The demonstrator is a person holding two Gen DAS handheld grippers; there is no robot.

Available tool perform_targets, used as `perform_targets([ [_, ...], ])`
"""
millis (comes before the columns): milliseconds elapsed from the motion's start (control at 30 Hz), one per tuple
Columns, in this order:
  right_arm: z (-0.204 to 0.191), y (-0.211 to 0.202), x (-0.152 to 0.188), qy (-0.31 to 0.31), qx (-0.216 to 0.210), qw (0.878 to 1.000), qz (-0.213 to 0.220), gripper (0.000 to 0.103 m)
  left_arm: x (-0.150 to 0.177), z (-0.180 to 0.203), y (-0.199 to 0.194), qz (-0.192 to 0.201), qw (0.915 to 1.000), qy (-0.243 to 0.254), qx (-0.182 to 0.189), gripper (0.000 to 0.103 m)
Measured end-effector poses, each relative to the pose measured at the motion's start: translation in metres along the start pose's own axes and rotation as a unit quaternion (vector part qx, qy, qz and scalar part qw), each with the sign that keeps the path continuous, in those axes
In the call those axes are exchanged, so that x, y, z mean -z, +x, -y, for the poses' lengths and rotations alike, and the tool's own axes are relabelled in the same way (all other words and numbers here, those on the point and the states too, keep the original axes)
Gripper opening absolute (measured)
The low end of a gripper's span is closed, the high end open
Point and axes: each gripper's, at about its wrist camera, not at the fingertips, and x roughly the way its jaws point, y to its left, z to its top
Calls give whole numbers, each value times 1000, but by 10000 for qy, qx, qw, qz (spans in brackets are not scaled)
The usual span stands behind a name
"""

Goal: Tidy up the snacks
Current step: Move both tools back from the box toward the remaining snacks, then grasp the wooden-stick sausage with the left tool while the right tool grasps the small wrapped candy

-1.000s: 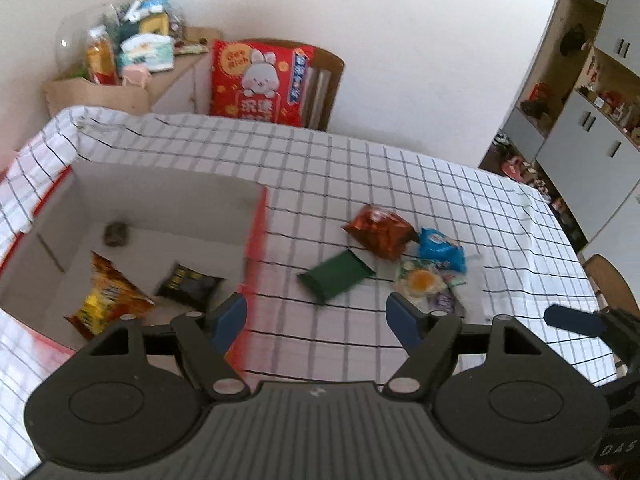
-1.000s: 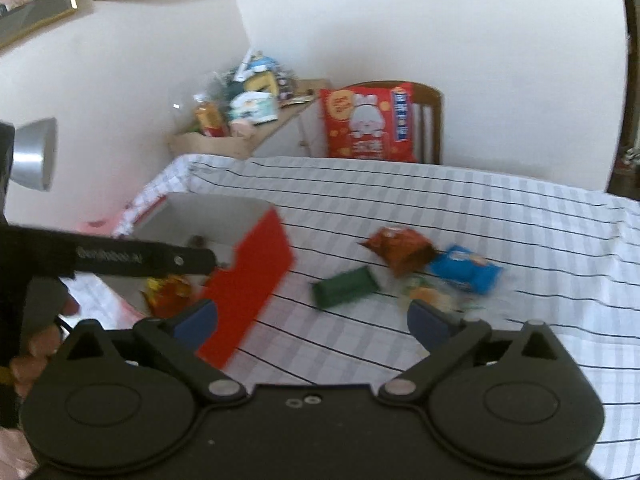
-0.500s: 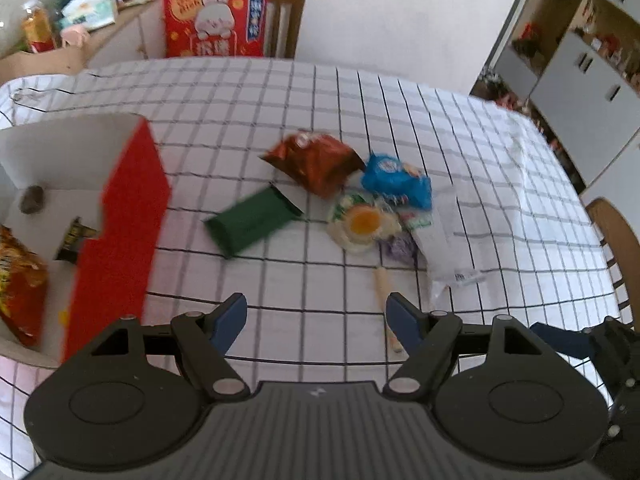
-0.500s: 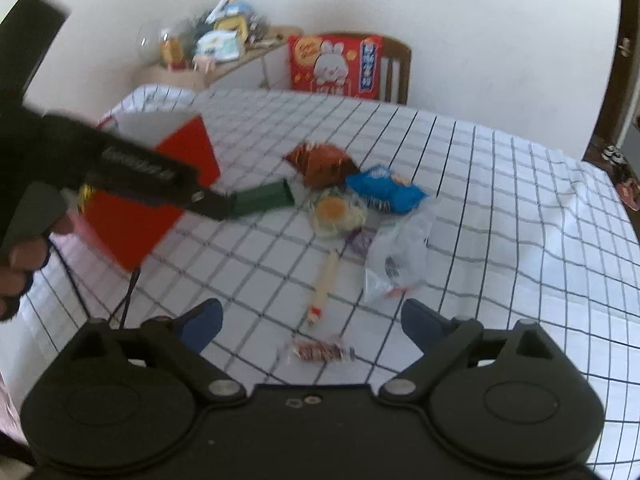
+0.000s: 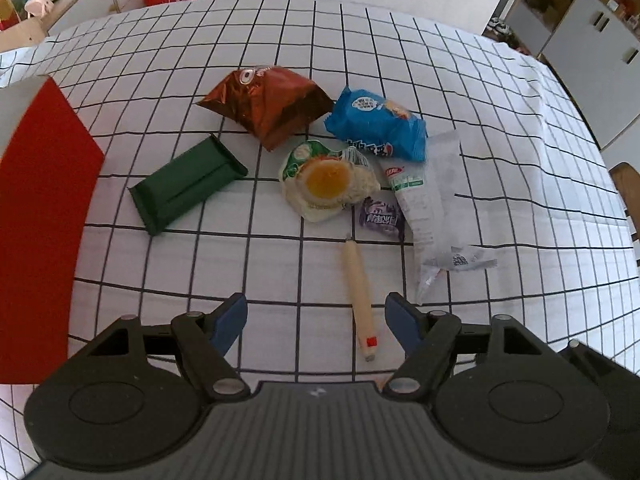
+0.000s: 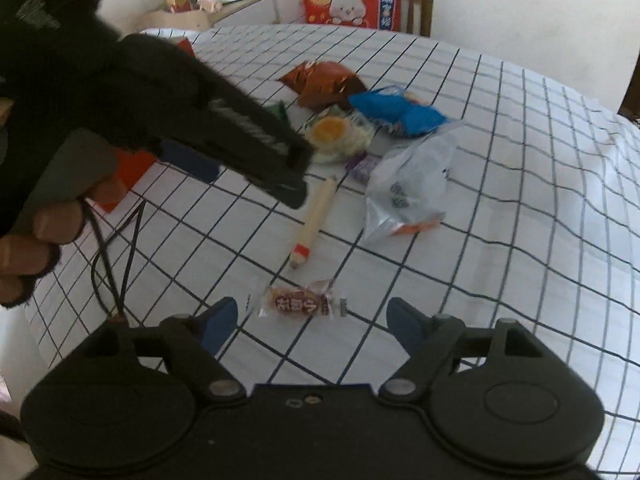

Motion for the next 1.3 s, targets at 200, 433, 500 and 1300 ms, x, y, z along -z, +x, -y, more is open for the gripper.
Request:
perform_targets([
  [200,-6,12,-1,-340,-144,9993,-116,75,-3,8,13,-41,9999,132,-82,66],
  [433,-16,23,0,-731,-144,9970,-209,59,-2,12,25,-138,9997,120,-143,57],
  [500,-19,22,1,-794,-123,9966,-167,55,0,16,28,-137,9994,214,-217,54],
  [1300,-27,-9,9,-418,149,9990,42,12,5,-14,12,16,9999,-104,-128,10],
])
